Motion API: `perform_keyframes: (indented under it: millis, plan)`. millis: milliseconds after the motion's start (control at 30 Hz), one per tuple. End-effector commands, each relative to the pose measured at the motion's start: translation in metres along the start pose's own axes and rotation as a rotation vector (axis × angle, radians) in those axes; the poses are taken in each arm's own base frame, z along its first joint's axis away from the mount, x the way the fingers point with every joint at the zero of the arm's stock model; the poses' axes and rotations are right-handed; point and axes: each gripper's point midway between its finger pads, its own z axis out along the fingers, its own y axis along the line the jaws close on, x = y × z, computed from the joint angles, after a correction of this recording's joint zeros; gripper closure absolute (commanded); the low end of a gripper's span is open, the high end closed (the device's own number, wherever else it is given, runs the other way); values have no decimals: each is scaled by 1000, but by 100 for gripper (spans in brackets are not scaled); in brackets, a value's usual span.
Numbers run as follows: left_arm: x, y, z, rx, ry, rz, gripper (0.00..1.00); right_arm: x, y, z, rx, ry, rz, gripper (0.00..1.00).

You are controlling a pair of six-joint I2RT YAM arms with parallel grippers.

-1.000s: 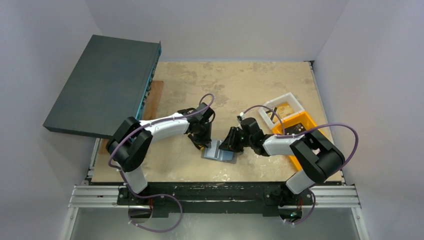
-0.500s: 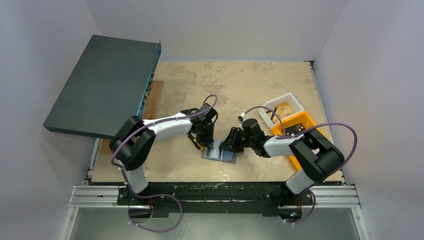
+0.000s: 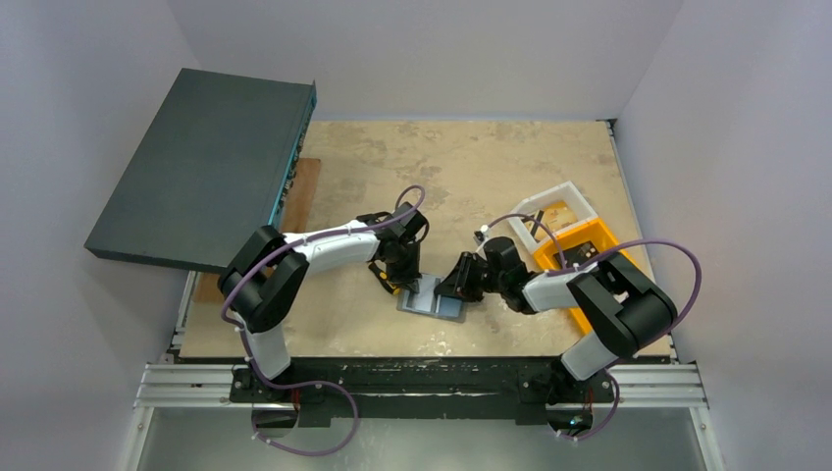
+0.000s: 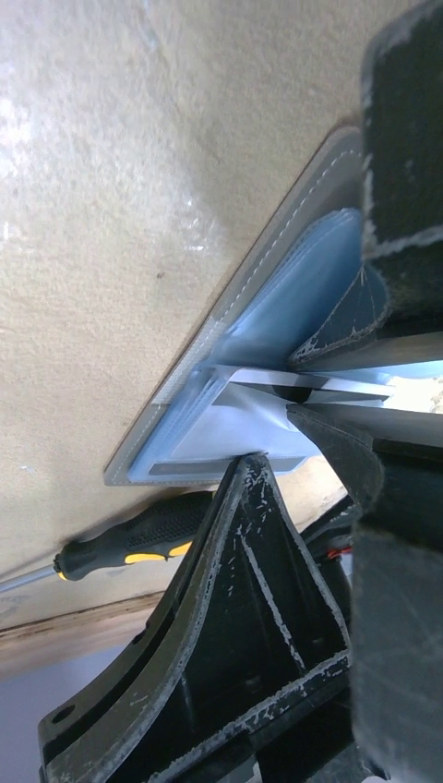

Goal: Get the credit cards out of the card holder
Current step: Remove the credit card from the card holder.

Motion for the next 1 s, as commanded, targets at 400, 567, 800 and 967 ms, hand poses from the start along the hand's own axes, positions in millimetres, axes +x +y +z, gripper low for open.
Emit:
perform_keyframes:
  millis: [400, 567, 800, 967]
  plan:
    - [8, 34, 16, -135, 4, -59, 100, 4, -24, -9, 56, 13, 39, 100]
    - [7, 42, 16, -149, 4, -76, 100, -2, -34, -16, 107, -9, 23, 100]
    - [7, 45, 16, -153, 5, -84, 100, -5, -35, -21, 106, -21, 8, 100]
    - [7, 42, 17, -140, 8, -86, 100, -1, -27, -17, 48, 9, 10, 73]
